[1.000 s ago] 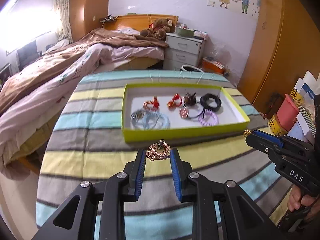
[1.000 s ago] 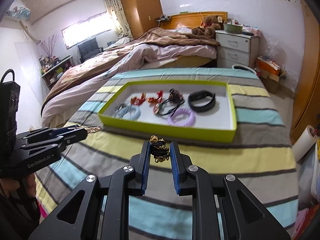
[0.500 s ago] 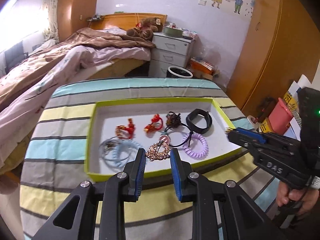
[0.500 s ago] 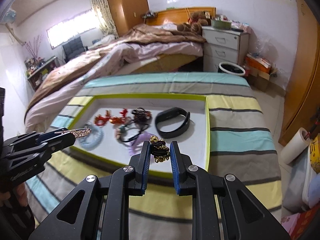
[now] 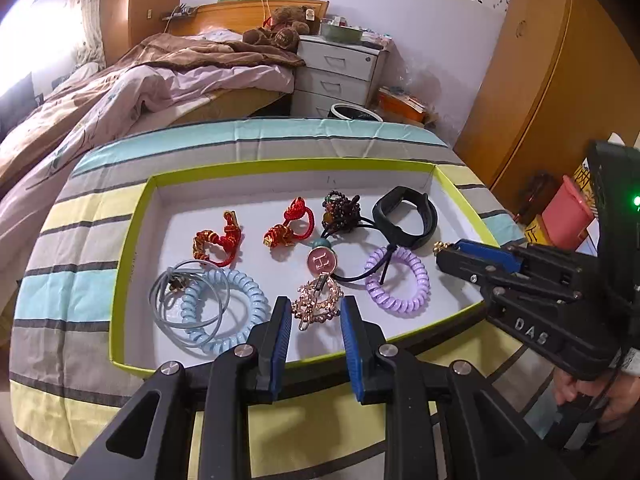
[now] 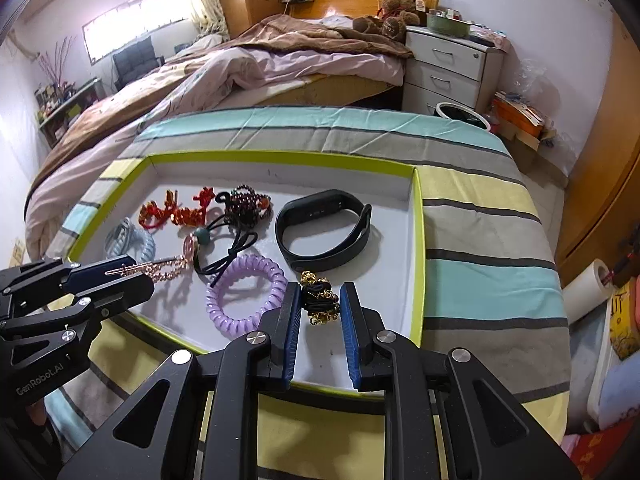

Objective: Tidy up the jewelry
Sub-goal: 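Carry the rose-gold clip and gold flower clip over the green lid, then lower both hair clips into the lid and open both grippers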

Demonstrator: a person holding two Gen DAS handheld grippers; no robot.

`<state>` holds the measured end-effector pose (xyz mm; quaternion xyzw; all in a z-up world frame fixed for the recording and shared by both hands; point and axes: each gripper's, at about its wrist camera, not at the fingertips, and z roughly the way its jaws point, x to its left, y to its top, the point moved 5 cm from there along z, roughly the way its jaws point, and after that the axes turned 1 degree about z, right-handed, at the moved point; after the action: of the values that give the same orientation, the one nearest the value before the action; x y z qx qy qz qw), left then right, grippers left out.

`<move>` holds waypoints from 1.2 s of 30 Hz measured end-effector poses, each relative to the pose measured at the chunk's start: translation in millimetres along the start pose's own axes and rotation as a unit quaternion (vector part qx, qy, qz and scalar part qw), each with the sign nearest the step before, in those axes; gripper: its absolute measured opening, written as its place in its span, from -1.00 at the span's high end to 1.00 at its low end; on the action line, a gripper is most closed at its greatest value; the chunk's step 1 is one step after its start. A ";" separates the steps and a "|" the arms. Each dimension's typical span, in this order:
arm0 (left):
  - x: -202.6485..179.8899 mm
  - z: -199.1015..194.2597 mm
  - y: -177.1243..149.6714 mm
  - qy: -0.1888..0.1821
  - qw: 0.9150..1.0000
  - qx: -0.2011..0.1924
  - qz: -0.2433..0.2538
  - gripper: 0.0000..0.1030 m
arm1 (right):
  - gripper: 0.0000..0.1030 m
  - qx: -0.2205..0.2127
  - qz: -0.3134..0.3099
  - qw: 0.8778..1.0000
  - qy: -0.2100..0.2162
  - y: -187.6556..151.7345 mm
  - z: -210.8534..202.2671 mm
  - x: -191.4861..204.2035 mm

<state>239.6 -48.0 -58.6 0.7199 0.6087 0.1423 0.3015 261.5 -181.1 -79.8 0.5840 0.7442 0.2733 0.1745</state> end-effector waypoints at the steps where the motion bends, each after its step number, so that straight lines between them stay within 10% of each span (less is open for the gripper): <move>1: 0.4 0.2 0.4 0.000 1.000 0.001 -0.001 0.50 | 0.60 0.003 -0.002 1.000 -0.003 -0.4 1.7 0.2; 36: -5.1 -33.8 -2.7 0.062 0.998 -0.028 0.004 0.11 | 0.38 -0.035 0.034 0.999 0.013 -6.1 -31.2 4.5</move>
<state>217.0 -43.9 -33.0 0.7034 0.6193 0.2046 0.2826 237.6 -184.1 -58.6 0.5988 0.7161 0.3125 0.1759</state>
